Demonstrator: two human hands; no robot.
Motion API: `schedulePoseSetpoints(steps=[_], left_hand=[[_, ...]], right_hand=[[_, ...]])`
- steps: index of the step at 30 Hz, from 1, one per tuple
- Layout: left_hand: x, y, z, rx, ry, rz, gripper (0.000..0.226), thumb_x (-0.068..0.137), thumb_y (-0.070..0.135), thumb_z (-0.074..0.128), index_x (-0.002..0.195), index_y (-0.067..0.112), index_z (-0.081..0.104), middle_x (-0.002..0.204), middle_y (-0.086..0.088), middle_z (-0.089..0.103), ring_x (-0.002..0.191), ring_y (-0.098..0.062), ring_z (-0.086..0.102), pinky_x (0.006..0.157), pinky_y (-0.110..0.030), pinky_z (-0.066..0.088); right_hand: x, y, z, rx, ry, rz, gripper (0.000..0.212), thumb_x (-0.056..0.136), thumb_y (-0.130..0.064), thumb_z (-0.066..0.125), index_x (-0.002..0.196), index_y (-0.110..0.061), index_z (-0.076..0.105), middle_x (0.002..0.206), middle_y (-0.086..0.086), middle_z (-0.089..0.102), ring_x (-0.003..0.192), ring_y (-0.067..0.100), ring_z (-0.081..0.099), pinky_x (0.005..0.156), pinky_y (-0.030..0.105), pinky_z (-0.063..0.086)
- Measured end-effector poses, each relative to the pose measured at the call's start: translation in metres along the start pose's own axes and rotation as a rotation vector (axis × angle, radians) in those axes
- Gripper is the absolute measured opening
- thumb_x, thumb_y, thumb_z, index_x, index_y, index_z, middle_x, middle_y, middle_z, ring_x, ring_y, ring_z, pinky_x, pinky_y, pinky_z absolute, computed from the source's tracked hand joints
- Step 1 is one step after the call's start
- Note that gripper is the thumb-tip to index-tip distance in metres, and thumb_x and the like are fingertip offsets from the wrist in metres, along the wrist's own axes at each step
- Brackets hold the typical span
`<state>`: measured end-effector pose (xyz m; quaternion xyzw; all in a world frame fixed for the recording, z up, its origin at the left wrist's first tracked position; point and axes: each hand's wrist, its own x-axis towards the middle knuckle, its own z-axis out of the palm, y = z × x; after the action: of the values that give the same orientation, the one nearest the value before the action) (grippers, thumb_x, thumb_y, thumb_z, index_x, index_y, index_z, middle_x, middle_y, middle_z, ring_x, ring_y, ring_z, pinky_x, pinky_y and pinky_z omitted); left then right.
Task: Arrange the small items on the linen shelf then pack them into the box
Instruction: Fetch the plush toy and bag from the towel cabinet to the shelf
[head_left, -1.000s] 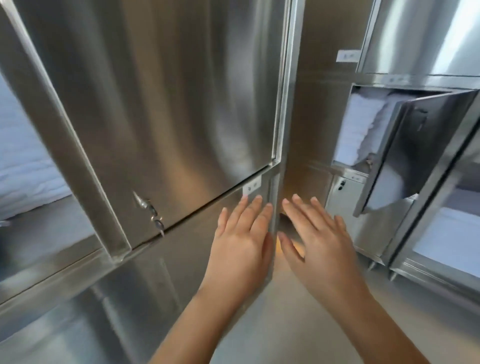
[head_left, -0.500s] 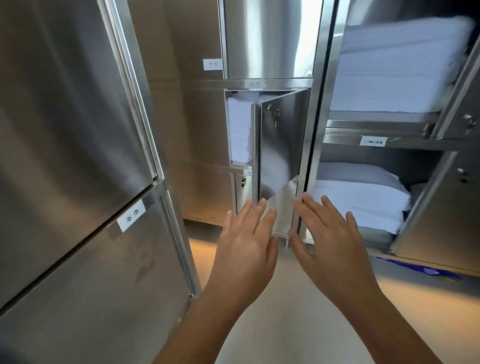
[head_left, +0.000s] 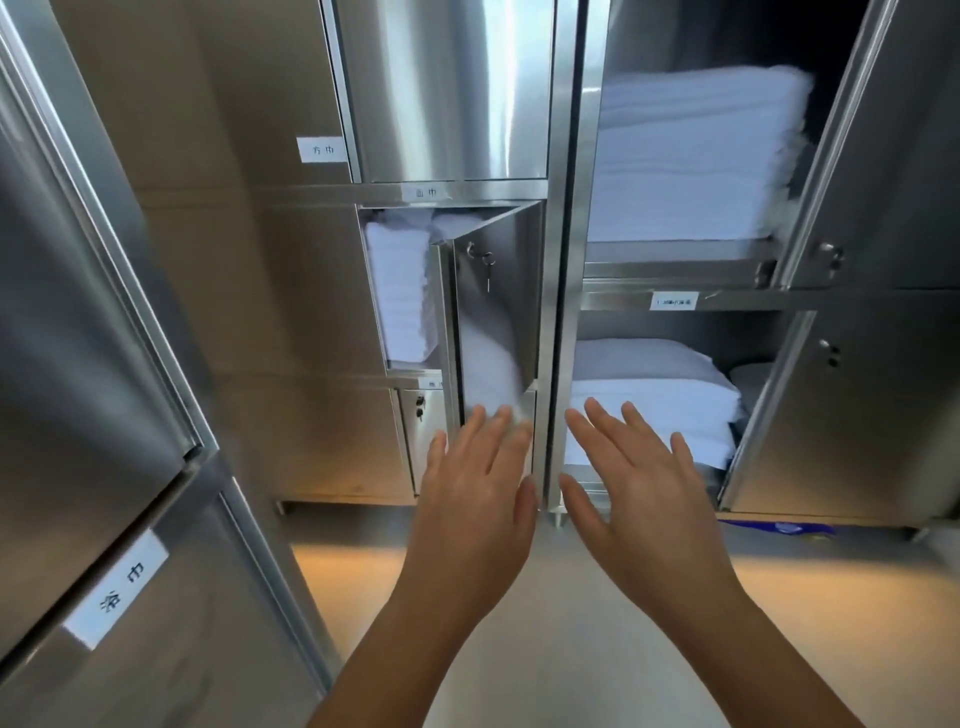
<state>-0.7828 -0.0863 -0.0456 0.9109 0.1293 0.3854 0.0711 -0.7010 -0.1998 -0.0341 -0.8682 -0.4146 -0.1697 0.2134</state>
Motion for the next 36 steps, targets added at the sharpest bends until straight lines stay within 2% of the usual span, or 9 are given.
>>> schedulePoseSetpoints(steps=[2,4,8,10,12,17,20,28,36], left_hand=[[0.014,-0.025,0.002,0.015,0.005,0.01,0.037,0.08,0.012,0.063,0.116,0.003,0.064,0.123,-0.016,0.061,0.117,-0.036,0.053,0.094,-0.057,0.034],[0.026,-0.049,0.003,0.017,-0.003,0.017,0.04,0.078,0.015,0.057,0.115,0.003,0.064,0.121,-0.016,0.061,0.116,-0.036,0.054,0.091,-0.059,0.037],[0.042,-0.094,0.011,0.047,0.016,0.031,0.037,0.077,0.013,0.061,0.112,0.003,0.066,0.117,-0.015,0.064,0.112,-0.036,0.057,0.09,-0.057,0.038],[0.046,-0.114,0.016,0.056,0.021,0.009,0.036,0.077,0.008,0.069,0.112,0.003,0.066,0.117,-0.016,0.064,0.112,-0.037,0.057,0.089,-0.058,0.038],[0.05,-0.132,0.021,0.056,0.009,-0.011,0.038,0.076,0.007,0.072,0.113,0.003,0.065,0.118,-0.016,0.063,0.113,-0.037,0.056,0.091,-0.057,0.036],[0.064,-0.172,0.039,0.081,-0.053,-0.074,0.045,0.074,0.006,0.075,0.117,0.004,0.063,0.123,-0.015,0.061,0.118,-0.034,0.053,0.095,-0.052,0.027],[0.078,-0.195,0.052,0.096,-0.064,-0.094,0.046,0.073,0.005,0.075,0.117,0.005,0.063,0.122,-0.014,0.061,0.118,-0.033,0.054,0.095,-0.052,0.029],[0.145,-0.251,0.098,0.154,-0.083,-0.149,0.045,0.075,0.003,0.073,0.118,0.003,0.062,0.124,-0.015,0.06,0.12,-0.035,0.051,0.095,-0.058,0.034],[0.194,-0.293,0.127,0.229,-0.025,-0.182,0.051,0.064,0.0,0.08,0.113,0.001,0.065,0.117,-0.017,0.063,0.112,-0.037,0.057,0.086,-0.06,0.042]], right_hand=[[0.022,-0.009,0.015,0.017,-0.01,-0.003,0.057,0.095,-0.042,0.04,0.146,-0.032,0.018,0.154,-0.009,0.015,0.143,0.015,0.006,0.113,0.038,0.003],[0.041,-0.02,0.029,0.019,0.001,0.0,0.057,0.095,-0.043,0.039,0.146,-0.032,0.018,0.154,-0.009,0.015,0.143,0.015,0.005,0.111,0.034,0.0],[0.073,-0.047,0.053,0.035,0.032,0.008,0.053,0.091,-0.033,0.055,0.141,-0.022,0.039,0.148,0.001,0.036,0.14,0.024,0.023,0.11,0.045,0.014],[0.086,-0.054,0.068,0.021,-0.004,-0.014,0.054,0.094,-0.037,0.048,0.144,-0.025,0.031,0.151,-0.003,0.027,0.142,0.021,0.015,0.112,0.044,0.009],[0.099,-0.059,0.083,0.025,-0.009,-0.033,0.054,0.093,-0.037,0.049,0.143,-0.024,0.032,0.151,-0.003,0.028,0.142,0.022,0.016,0.112,0.045,0.011],[0.135,-0.07,0.118,0.051,0.031,-0.048,0.051,0.085,-0.027,0.065,0.132,-0.014,0.051,0.138,0.008,0.049,0.131,0.033,0.039,0.103,0.055,0.028],[0.161,-0.071,0.142,0.038,0.076,-0.082,0.051,0.075,-0.024,0.075,0.122,-0.009,0.061,0.125,0.012,0.059,0.118,0.038,0.052,0.092,0.061,0.036],[0.256,-0.057,0.19,0.046,0.084,-0.208,0.051,0.071,-0.021,0.08,0.117,-0.006,0.064,0.119,0.015,0.063,0.111,0.038,0.058,0.085,0.062,0.043],[0.326,-0.053,0.225,0.064,0.101,-0.309,0.049,0.074,-0.023,0.077,0.118,-0.009,0.063,0.121,0.012,0.063,0.114,0.036,0.056,0.087,0.062,0.041]])
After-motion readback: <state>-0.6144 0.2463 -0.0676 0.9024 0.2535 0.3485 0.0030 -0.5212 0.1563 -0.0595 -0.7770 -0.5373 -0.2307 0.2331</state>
